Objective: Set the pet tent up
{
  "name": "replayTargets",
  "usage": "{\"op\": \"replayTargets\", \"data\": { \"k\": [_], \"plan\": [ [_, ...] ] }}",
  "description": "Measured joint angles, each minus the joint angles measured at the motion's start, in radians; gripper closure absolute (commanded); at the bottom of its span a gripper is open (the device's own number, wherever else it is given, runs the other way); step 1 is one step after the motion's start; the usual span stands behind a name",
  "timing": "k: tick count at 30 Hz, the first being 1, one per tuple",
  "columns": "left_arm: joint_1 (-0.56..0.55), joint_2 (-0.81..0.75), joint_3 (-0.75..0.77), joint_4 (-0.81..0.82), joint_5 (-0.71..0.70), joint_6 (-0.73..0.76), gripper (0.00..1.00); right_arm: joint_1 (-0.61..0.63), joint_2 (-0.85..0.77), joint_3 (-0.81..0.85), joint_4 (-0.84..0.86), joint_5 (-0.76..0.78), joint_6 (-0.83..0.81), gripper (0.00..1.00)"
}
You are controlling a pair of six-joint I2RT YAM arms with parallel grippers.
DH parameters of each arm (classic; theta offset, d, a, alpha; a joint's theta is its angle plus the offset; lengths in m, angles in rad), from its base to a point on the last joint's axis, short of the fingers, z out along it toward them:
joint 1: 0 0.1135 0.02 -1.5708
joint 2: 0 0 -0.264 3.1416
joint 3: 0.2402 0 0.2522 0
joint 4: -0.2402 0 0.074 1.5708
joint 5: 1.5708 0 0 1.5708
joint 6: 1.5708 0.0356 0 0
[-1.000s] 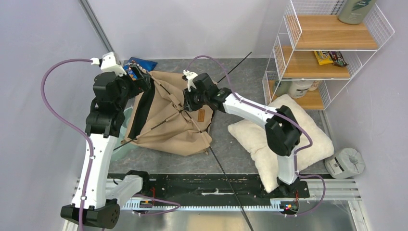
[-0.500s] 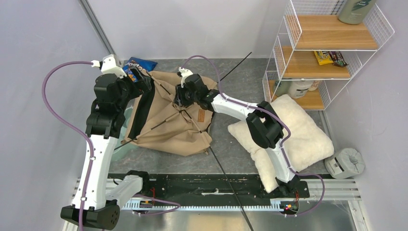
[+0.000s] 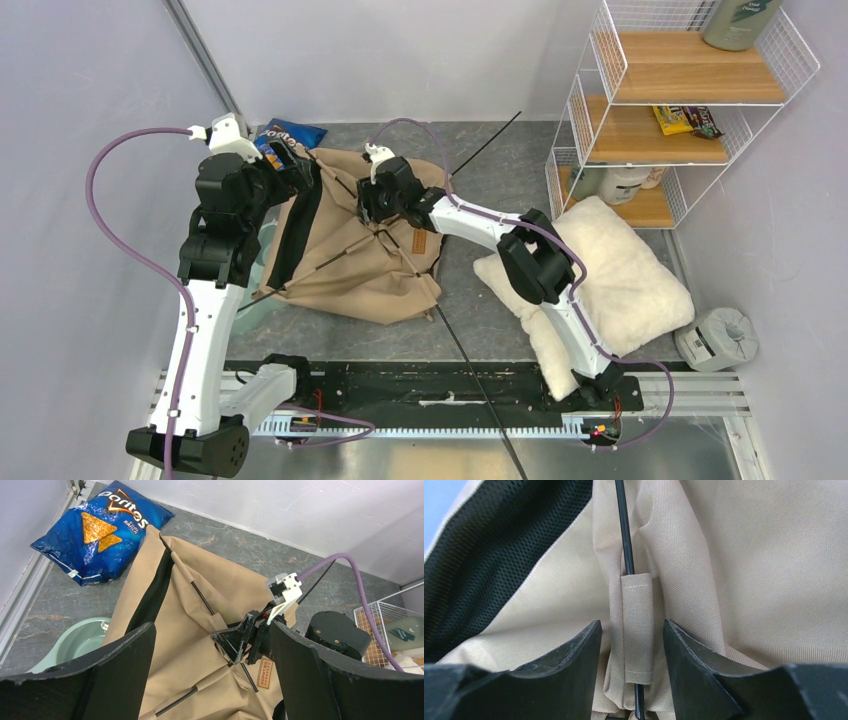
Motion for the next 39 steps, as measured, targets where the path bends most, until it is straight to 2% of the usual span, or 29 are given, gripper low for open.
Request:
{"op": "replayTargets", "data": {
  "k": [2,4,10,18,24,32,39],
  "plan": [
    [0.0,0.0,0.0,-0.001,-0.002,0.0,0.1,0.003,0.013,0.005,-0.006,-0.006,-0.009,0.45],
    [0.0,0.0,0.0,-0.002,-0.003,0.0,0.1,0.009,0.031,0.016,-0.015,-0.006,-0.02,0.52],
    [0.0,0.001,0.0,-0.005,-0.007,0.0,0.1,0.041,0.053,0.027,-0.038,0.056,-0.059,1.0],
    [0.0,-0.005,0.0,-0.007,-0.01,0.0,0.11,0.061,0.031,0.013,-0.036,0.15,-0.077,1.0],
    [0.0,-0.025,0.0,-0.007,-0.01,0.0,0.11,0.068,-0.105,-0.1,0.008,0.219,-0.034,1.0],
    [0.0,-0.045,-0.003,-0.007,-0.01,0.0,0.11,0.072,-0.245,-0.159,0.079,0.367,0.025,1.0],
    [0.0,-0.044,-0.006,-0.007,-0.006,-0.001,0.11,0.072,-0.261,-0.16,0.024,0.513,0.051,1.0]
  ]
}}
